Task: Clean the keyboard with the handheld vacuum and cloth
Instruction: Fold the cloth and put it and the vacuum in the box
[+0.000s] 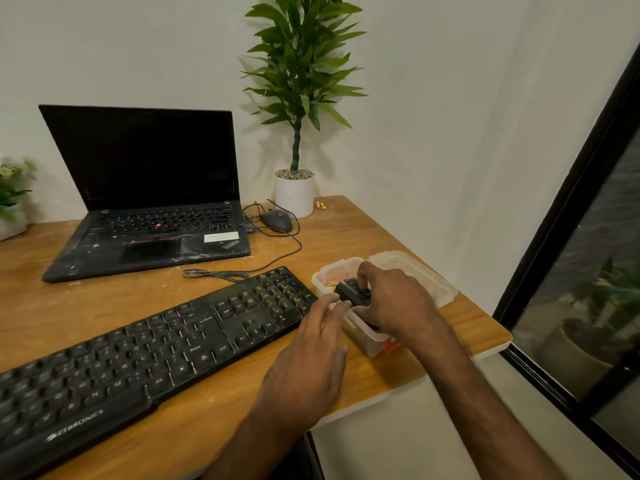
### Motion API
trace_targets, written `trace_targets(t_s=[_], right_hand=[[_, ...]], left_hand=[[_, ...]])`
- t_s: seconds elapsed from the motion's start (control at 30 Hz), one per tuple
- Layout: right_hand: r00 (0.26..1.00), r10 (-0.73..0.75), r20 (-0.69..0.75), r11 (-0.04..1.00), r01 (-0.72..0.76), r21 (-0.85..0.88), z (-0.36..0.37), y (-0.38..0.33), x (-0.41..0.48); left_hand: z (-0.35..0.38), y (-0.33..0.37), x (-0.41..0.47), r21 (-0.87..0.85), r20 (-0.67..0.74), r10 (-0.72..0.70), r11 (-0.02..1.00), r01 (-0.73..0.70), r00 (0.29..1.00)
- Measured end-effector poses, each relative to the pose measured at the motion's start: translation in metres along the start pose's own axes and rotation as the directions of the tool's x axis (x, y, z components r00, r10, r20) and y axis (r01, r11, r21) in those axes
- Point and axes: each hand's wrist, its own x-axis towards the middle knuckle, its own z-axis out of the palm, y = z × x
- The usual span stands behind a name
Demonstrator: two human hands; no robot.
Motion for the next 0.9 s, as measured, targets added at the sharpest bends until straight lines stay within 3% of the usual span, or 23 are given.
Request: trace_targets(t_s=[0.1, 0.17, 0.23, 0.27, 0.37, 0.5, 0.7, 0.9], right_hand=[[1.000, -0.018, -0.013, 1.000, 0.019, 0.012, -0.005, -0.002, -0.008], [0.981, 0.007, -0.194, 0.994, 0.015, 0.111, -0.007, 0.002, -0.016], [0.904, 0.090, -0.417, 0.960, 0.032, 0.277, -0.010, 0.016, -0.019], [0.879, 0.139, -0.456, 0.936, 0.033, 0.350, -0.011, 0.028, -0.017], [0.938, 0.211, -0.273, 0.890, -0.069, 0.452, -0.001, 0.071, -0.008], [0.991, 0.131, 0.038, 0.933, -0.137, 0.333, 0.030, 0.093, -0.019], [0.995, 0.085, -0.055, 0.989, -0.077, 0.128, 0.060, 0.087, -0.073], [0.991, 0.068, -0.116, 0.997, -0.062, 0.051, 0.056, 0.080, -0.107]], left_hand=[[-0.001, 0.000, -0.001, -0.009, 0.009, 0.000, 1.000, 0.000, 1.000], [-0.002, -0.001, -0.002, -0.005, 0.019, 0.002, 1.000, -0.002, 1.000], [-0.002, -0.001, -0.001, -0.007, 0.033, -0.010, 1.000, 0.010, 0.999], [-0.002, -0.001, -0.001, -0.002, 0.042, -0.018, 1.000, 0.018, 0.999], [-0.003, 0.002, -0.001, 0.040, 0.065, -0.030, 0.999, 0.028, 0.997], [-0.001, 0.002, -0.001, 0.071, 0.076, -0.031, 0.997, 0.026, 0.997], [0.000, 0.000, -0.001, 0.066, 0.077, -0.066, 0.996, 0.061, 0.995], [-0.002, 0.001, -0.002, 0.059, 0.063, -0.071, 0.996, 0.067, 0.995]])
